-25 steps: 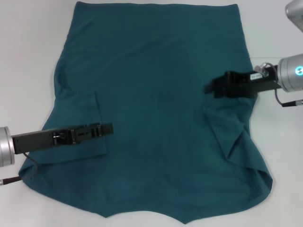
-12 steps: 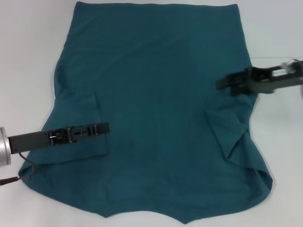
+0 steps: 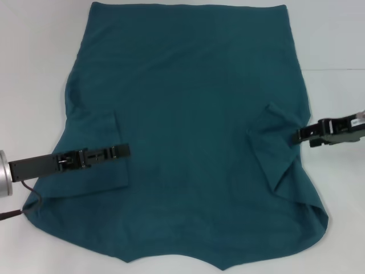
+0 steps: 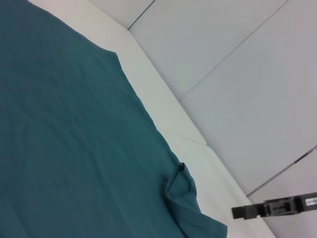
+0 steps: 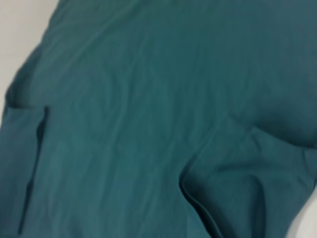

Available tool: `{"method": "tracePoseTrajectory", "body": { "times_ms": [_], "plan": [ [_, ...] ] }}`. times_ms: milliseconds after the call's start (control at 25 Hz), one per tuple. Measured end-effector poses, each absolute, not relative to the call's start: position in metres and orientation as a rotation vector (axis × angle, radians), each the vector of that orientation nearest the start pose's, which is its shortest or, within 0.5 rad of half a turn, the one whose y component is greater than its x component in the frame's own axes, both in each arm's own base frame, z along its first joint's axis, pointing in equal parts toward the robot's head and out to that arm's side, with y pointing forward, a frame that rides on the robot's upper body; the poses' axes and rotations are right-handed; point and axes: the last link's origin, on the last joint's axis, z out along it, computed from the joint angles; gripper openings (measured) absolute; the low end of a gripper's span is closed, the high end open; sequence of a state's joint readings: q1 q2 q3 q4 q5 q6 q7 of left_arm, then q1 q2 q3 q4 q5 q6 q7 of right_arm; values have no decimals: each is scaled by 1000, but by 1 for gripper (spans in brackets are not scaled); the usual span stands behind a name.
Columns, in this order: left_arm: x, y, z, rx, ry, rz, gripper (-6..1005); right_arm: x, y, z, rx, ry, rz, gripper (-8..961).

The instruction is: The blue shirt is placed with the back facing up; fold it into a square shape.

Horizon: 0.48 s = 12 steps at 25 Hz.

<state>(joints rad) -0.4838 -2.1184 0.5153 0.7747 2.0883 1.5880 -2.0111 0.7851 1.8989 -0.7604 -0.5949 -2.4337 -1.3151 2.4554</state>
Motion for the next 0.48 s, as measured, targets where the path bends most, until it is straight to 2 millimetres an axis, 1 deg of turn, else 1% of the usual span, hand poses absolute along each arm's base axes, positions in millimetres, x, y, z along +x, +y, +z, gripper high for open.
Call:
{"method": "tracePoseTrajectory", "body": {
  "times_ms": [200,480],
  "plan": [
    [-280,323,21,-2376,-1487,-852,656,270,412,30,-2229,1633,119,670],
    [-282,324,21,-2358,-1492,-849,656,260,412,4,-2273,1627,81,664]
  ]
}}
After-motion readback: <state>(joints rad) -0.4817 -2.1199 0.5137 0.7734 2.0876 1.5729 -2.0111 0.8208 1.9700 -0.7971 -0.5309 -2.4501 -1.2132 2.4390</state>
